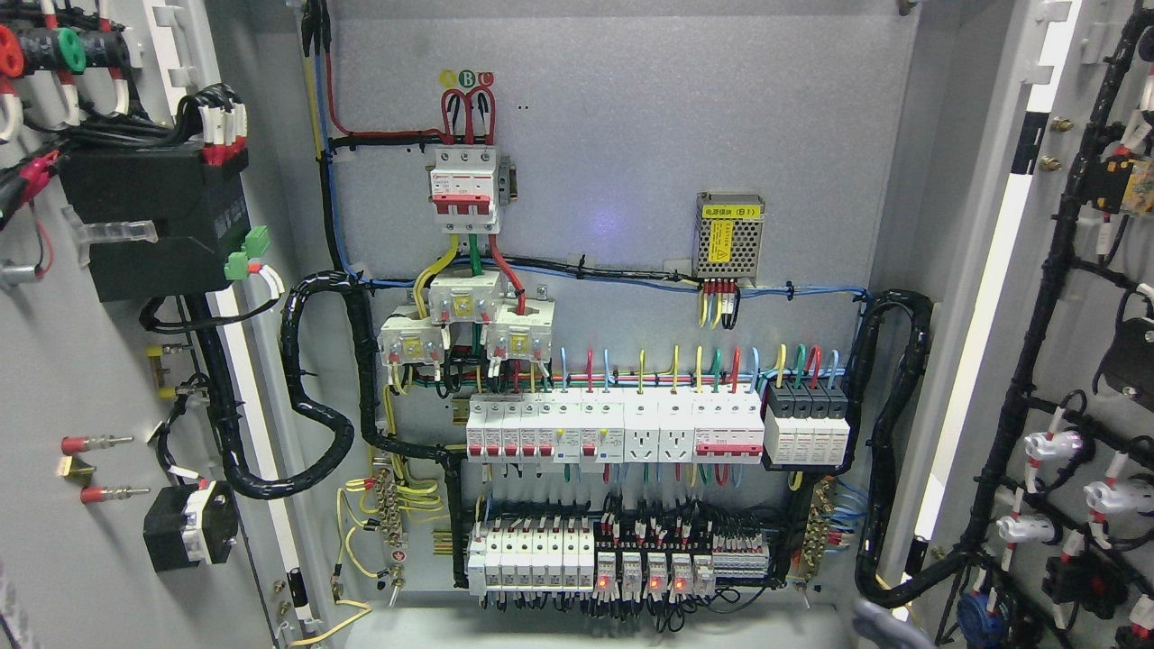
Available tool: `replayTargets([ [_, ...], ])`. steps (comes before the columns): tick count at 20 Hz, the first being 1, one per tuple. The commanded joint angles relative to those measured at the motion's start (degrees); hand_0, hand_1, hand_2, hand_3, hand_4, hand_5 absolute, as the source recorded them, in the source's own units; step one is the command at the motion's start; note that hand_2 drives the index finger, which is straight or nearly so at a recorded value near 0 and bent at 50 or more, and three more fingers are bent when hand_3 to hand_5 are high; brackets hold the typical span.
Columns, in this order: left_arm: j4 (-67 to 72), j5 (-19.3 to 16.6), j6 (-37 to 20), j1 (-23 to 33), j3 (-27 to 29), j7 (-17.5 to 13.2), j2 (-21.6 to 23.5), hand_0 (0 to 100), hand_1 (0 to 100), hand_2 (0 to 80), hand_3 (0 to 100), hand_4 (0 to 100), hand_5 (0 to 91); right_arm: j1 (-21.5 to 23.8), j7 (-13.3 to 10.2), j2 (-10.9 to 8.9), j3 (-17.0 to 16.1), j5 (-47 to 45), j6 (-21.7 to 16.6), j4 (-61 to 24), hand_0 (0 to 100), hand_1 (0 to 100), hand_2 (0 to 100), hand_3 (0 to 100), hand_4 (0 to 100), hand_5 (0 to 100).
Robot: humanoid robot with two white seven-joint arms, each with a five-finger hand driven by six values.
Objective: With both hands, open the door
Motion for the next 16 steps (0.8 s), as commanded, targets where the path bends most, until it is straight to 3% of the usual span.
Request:
replayTargets([
  [1,-7.39,-0.09,-0.01,-1.73,-0.23,-0.02,2.42,0,0,0.0,0,0,0.0,1.75,-0.15,-2.18,-7.30,-3.53,-1.33,-0.39,0,0,0,0,0,0],
  [5,-8.44,-0.09,-0.01,-3.23,-0.23,-0.02,2.95,0,0,0.0,0,0,0.0,3.69,0.03,-3.67,-9.68,-3.70,-1.60,-0.40,0,0,0,0,0,0],
  [8,-8.71,-0.09,-0.09,-4.28,-0.23,-0.02,3.12,0,0,0.0,0,0,0.0,3.95,0.03,-4.11,-9.77,-3.79,-3.70,-0.40,0,0,0,0,0,0],
  [16,-11.17,-0.09,-0.09,-6.92,-0.23,-0.02,4.00,0,0,0.0,0,0,0.0,4.39,0.11,-7.10,-9.86,-8.89,-3.97,-0.31,0,0,0,0,0,0],
])
